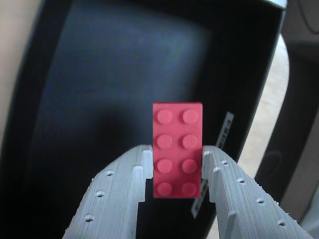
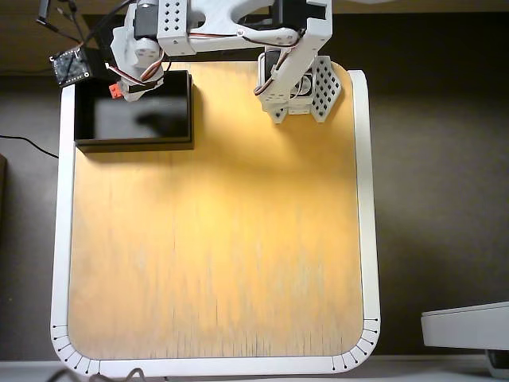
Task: Grasp a lego block and put it in the bin.
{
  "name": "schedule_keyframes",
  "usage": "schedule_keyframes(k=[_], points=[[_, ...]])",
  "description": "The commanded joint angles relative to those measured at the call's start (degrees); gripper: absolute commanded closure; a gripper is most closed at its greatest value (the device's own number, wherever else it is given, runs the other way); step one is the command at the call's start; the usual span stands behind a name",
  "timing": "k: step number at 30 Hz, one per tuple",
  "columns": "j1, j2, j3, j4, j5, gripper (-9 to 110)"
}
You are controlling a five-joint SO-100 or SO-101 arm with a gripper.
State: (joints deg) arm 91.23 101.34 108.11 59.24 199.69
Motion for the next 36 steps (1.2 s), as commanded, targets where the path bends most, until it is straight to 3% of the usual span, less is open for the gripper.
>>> schedule_keyframes(k=[1,14,18,20,24,30,36], points=[[0.8,1.5,-0.7,-2.8,0.0,101],[-4.4,6.0,-0.8,-5.1,-8.0,101],[-5.3,6.4,-0.7,-4.9,-6.8,93],[-5.1,6.4,-0.7,-4.9,-6.2,80],[-5.1,6.8,-0.7,-4.9,-6.2,74],[-5.3,8.2,-0.7,-4.9,-7.3,67],[-10.0,14.1,-0.7,-4.9,-14.5,66]])
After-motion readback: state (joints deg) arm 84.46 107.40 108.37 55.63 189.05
